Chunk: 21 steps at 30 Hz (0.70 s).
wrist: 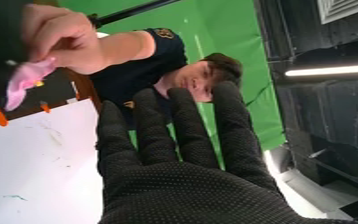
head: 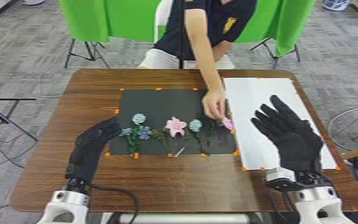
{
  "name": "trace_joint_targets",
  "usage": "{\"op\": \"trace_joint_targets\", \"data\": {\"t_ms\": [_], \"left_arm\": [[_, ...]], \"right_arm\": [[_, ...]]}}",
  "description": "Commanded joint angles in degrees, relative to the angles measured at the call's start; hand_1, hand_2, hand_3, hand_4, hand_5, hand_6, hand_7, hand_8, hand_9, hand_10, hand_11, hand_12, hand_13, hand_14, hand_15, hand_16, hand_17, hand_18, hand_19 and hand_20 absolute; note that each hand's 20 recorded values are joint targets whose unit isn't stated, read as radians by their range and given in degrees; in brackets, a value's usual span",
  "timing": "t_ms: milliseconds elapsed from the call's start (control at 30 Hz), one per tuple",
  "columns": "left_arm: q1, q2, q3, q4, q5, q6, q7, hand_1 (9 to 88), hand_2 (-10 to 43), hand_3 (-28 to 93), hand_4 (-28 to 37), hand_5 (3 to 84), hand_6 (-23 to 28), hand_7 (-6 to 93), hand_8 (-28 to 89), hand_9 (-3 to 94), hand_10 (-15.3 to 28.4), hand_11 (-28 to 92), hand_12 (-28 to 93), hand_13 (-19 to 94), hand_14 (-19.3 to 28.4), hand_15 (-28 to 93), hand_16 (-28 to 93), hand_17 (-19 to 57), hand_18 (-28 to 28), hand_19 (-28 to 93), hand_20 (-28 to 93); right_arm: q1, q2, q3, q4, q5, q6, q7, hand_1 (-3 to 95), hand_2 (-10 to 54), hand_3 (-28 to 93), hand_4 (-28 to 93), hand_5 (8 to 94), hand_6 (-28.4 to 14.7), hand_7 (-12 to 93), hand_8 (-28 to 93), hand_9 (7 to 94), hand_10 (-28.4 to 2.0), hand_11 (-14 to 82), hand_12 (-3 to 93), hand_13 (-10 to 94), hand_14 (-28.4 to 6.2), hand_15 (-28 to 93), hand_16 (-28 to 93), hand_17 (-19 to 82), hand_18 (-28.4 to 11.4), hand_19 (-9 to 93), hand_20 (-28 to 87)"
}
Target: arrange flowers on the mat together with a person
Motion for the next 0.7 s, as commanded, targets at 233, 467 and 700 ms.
{"op": "trace_joint_targets", "data": {"t_ms": [233, 467, 700], "left_arm": [[-0.1, -0.33, -0.27, 0.44, -0.14, -0.08, -0.18, 25.5, -6.9, 63, -19.2, 43.6, 3.2, 15.6, -6, 39.5, 11.6, 17, 19, 33, 15.9, 14, 7, 2.1, 11.2, 4, 16], [0.2, 0.34, -0.18, 0.59, -0.7, 0.36, -0.09, 25.6, -6.9, 62, -19.3, 43.5, 3.2, 15.6, -6, 39.4, 11.7, 17, 19, 33, 15.9, 14, 7, 2.1, 11.2, 4, 16], [-0.7, 0.71, 0.33, 0.81, -0.68, 0.27, 0.67, 25.4, -6.9, 63, -19.5, 43.6, 3.3, 15.5, -5, 39.5, 11.7, 17, 19, 33, 15.9, 14, 7, 2.2, 11.2, 4, 16]], "right_arm": [[-0.6, -0.5, -0.1, 0.0, -0.1, 0.3, -0.6, 10.7, -9.5, 76, -22, 37.6, -1.7, 9, -8, 37.0, -14.6, 3.3, 9.9, 28, -15.5, 7, 15, 13, -15.5, 4, 20], [-0.4, -1.1, -0.7, 0.4, -0.7, 0.1, -0.9, 10.5, -9.5, 76, -22, 38.2, -1.8, 9, -8, 37.1, -14.6, 3.2, 9.8, 28, -15.5, 7, 15, 13, -15.2, 4, 20], [-0.1, -0.6, -0.8, 0.0, -2.4, 1.5, 1.1, 1.7, 1.7, 73, -22, 38.6, -1.8, 8, -8, 37.2, -15.0, 3.2, 9.6, 27, -16.2, 7, 15, 13, -15.0, 4, 20]]}}
